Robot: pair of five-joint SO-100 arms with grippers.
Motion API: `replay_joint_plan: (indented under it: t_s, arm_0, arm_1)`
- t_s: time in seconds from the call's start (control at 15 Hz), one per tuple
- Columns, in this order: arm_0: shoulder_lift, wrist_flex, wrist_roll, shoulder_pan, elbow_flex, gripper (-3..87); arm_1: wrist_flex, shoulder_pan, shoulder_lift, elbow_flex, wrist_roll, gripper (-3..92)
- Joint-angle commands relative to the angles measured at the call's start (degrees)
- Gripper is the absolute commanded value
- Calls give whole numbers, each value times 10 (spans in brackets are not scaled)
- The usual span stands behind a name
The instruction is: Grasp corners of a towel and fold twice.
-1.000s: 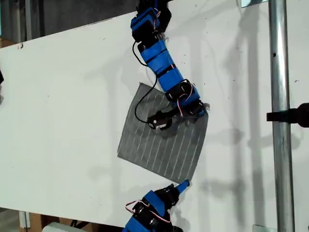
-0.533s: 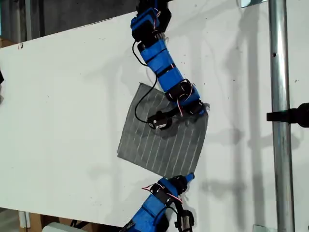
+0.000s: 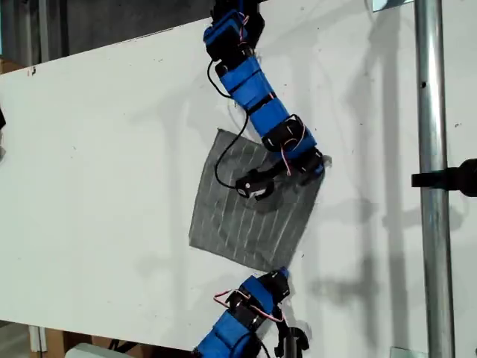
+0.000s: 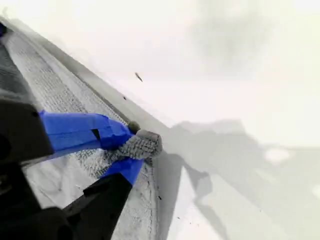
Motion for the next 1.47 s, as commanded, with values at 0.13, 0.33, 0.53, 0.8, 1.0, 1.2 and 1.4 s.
replay_joint_plan:
  t_s: [0.13,0.33,0.53,0.8,1.0,1.2,1.4]
  arm_0:
    - [63,96,97,-98,-97,-29]
    - [95,118,239,-301,-94,-29]
    - [78,83,378,-487,-89,-29]
    - [72,68,461,-578,-132,-29]
    - [70,32,413,-529,-80,-29]
    - [76,-29,336,-472,12,-28]
    - [65,-87,290,-476,96,142]
  arm_1:
    - [142,46,205,20,0,-2]
    - [283,156,292,119,4,-2]
    - [297,288,367,245,-41,-2]
    - [301,456,461,265,-189,-2]
    - [258,393,431,290,-169,-2]
    - [171,303,298,316,-97,-2]
    - [144,313,212,318,-62,53]
